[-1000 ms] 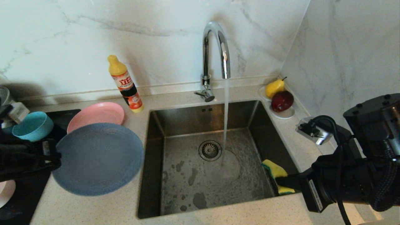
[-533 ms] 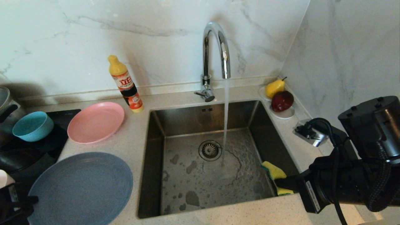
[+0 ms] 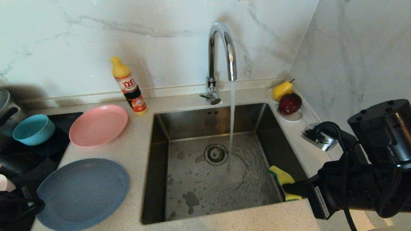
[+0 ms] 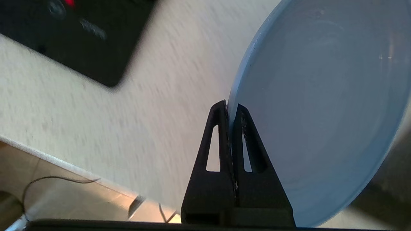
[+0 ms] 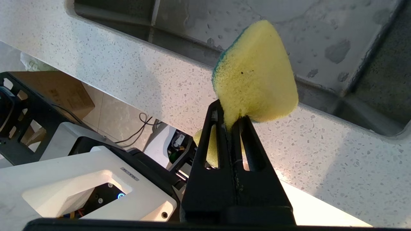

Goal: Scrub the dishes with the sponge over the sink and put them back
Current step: Place the plate on the table, then put down the sponge

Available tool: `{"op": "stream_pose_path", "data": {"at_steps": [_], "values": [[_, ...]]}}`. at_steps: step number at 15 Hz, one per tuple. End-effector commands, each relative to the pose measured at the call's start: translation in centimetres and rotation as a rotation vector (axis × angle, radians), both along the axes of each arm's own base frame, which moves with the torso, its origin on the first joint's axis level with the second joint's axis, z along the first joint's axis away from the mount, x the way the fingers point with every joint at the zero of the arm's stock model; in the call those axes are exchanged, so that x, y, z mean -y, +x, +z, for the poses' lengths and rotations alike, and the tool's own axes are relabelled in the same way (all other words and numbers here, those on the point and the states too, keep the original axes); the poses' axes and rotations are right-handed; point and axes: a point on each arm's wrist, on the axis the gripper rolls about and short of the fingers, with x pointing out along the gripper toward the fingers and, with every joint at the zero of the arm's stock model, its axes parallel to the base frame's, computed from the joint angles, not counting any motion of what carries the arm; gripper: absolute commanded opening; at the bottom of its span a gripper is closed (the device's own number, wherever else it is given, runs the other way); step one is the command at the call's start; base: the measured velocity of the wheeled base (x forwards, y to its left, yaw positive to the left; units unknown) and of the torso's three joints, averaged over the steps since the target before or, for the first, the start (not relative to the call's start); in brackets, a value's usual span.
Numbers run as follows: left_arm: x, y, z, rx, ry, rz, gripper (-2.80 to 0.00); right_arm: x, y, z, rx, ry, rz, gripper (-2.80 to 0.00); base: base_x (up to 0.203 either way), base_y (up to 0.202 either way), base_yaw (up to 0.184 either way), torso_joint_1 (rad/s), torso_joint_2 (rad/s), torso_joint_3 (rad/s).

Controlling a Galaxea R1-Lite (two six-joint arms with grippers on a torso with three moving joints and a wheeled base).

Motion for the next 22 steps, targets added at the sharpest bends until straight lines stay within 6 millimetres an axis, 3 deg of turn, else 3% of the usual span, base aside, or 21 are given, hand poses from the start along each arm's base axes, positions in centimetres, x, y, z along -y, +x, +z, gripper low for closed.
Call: {"op": "stream_pose_path", "data": {"at_steps": [1,4,8,9,15,17,18,22], "values": [[-1.7,1.6,-1.8,-0.061,-0.046,0.039,-2.80,-0.1,0.1,-0.2,-0.007,-0.003,-0.001,-2.80,0.000,0.000,0.000,0.000,0.00,0.000],[-3.5,2.4,-2.4,-0.051,-0.080,0.073,-2.80,0.1,0.3,-0.4,-0.014,-0.008,-0.010,-2.80,0.000,0.000,0.000,0.000,0.00,0.000],[-4.2,2.5,-3.0,-0.062,-0.090,0.093,-2.80,0.0,0.5,-0.4,-0.001,0.003,-0.010,-2.80,0.000,0.000,0.000,0.000,0.00,0.000],[-4.1,2.4,-3.0,-0.064,-0.089,0.090,0.00,0.0,0.5,-0.4,0.000,0.005,-0.011,-2.80,0.000,0.000,0.000,0.000,0.00,0.000],[-3.6,1.5,-0.8,0.055,-0.110,0.042,0.00,0.2,0.3,-0.5,-0.001,0.002,-0.014,-2.80,0.000,0.000,0.000,0.000,0.00,0.000],[-3.2,1.0,0.9,0.122,-0.084,0.021,0.00,0.2,0.3,-0.5,0.000,0.001,-0.016,-2.80,0.000,0.000,0.000,0.000,0.00,0.000],[-2.9,0.8,2.2,0.165,-0.075,-0.003,-2.80,0.2,0.3,-0.5,-0.001,0.001,-0.016,-2.80,0.000,0.000,0.000,0.000,0.00,0.000],[-2.3,0.8,8.4,0.356,-0.006,-0.153,-2.80,0.3,0.2,-0.6,0.000,-0.002,-0.017,-2.80,0.000,0.000,0.000,0.000,0.00,0.000]]}}
